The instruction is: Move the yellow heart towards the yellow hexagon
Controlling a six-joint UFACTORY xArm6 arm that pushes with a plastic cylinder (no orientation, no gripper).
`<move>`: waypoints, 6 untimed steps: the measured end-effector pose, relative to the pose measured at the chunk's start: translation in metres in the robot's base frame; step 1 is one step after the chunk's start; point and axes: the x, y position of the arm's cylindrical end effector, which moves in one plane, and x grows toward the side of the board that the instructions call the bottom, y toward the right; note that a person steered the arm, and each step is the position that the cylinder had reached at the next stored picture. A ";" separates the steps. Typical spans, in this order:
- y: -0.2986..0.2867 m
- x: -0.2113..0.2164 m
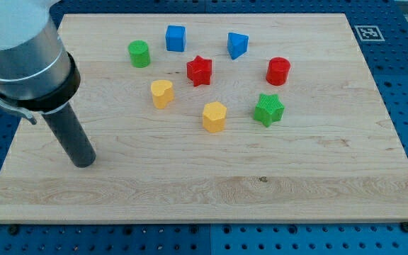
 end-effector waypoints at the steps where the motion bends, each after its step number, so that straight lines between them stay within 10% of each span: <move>1: 0.004 -0.007; 6: 0.035 -0.156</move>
